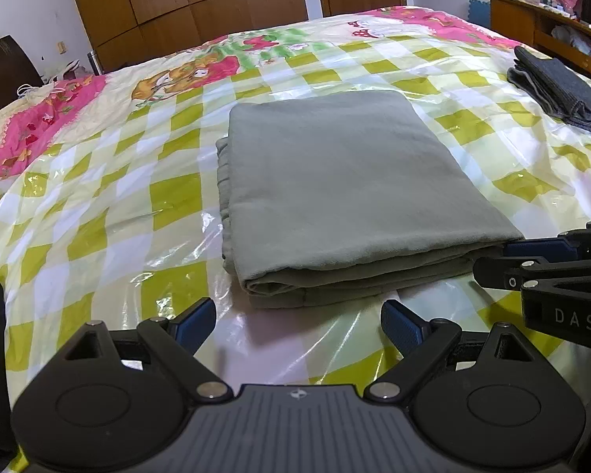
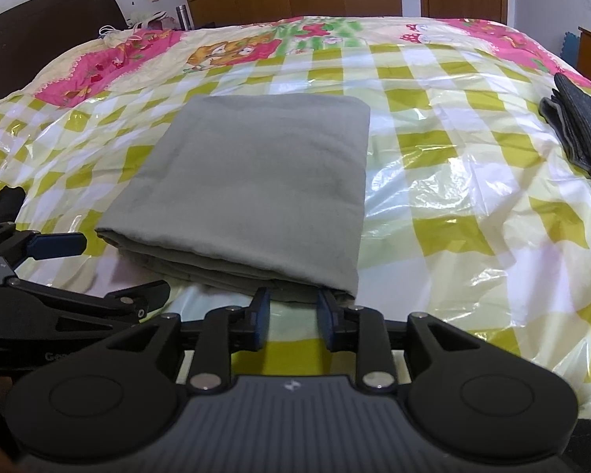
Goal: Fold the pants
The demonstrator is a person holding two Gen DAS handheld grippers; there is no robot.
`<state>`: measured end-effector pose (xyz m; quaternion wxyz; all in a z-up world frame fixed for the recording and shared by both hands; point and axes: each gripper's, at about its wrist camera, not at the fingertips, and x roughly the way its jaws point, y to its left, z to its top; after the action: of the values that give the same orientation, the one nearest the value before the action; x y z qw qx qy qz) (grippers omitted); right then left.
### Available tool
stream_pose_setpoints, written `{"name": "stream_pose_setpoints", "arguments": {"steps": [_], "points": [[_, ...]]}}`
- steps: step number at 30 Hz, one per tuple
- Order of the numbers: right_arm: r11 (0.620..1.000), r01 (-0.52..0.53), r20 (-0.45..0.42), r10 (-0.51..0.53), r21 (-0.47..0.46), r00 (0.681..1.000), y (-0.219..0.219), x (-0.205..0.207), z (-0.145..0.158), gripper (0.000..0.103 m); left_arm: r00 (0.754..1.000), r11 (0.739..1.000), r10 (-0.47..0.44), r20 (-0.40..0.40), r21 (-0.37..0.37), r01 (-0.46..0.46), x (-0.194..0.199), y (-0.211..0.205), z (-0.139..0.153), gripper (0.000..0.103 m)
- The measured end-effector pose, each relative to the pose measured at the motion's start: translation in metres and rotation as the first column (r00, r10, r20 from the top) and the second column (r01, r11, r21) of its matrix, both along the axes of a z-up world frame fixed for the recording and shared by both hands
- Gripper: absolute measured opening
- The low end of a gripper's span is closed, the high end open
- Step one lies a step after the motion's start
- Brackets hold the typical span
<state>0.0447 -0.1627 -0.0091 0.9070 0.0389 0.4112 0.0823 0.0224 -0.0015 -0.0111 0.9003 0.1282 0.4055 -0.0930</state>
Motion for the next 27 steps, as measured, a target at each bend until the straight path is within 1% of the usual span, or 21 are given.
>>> {"name": "stream_pose_setpoints", "arguments": {"steps": [27], "points": [[0.999,-0.026,-0.006,0.026,-0.026,1.0,0.0039,-0.0001,-0.0022,0.03,1.0,1.0,0.008,-0.002,-0.01,-0.008,-0.0002,0.0015,-0.0003,0.102]]}}
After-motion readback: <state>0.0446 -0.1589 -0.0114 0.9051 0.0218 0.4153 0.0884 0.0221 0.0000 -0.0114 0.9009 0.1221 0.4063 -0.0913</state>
